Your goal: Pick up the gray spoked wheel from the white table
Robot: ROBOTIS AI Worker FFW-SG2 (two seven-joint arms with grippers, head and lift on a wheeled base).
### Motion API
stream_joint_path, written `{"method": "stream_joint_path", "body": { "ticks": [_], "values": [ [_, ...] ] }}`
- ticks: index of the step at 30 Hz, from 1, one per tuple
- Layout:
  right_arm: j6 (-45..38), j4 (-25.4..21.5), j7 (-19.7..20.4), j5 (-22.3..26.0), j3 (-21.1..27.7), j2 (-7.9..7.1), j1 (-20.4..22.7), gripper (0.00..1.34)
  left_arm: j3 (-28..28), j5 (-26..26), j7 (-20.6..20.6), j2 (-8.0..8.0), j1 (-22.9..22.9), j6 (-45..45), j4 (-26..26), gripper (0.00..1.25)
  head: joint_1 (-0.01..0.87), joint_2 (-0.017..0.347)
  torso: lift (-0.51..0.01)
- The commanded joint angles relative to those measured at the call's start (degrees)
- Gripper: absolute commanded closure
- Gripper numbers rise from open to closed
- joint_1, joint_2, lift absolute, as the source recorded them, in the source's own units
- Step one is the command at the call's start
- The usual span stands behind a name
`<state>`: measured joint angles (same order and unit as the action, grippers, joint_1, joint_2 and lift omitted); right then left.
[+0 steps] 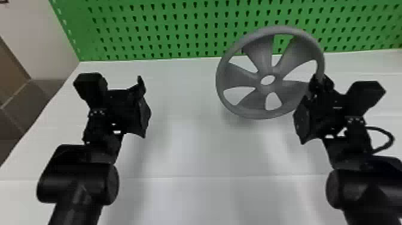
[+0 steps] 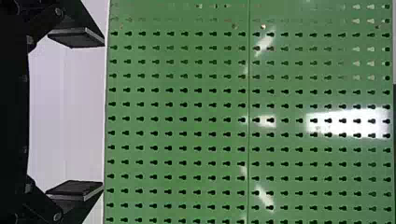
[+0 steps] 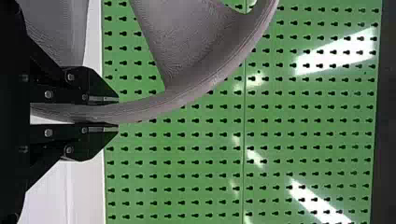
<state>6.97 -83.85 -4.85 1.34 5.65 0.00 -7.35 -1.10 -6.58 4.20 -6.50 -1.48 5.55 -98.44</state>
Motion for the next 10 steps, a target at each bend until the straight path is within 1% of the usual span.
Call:
{"method": "stream_joint_path", "body": {
  "ticks": [1, 10],
  "values": [
    [-0.2, 0.0, 0.01, -0.02, 0.06, 0.05, -0.03, 1.13, 0.05, 0.08, 0.02, 0.0, -0.01, 0.07, 0.0, 0.19, 0.779, 0.12, -0.086],
    [-0.29, 0.0, 0.01, -0.02, -0.12, 0.05, -0.12, 1.13, -0.04, 0.16, 0.02, 0.0, 0.08, -0.02, -0.09, 0.19, 0.779, 0.12, -0.086]
  ]
}}
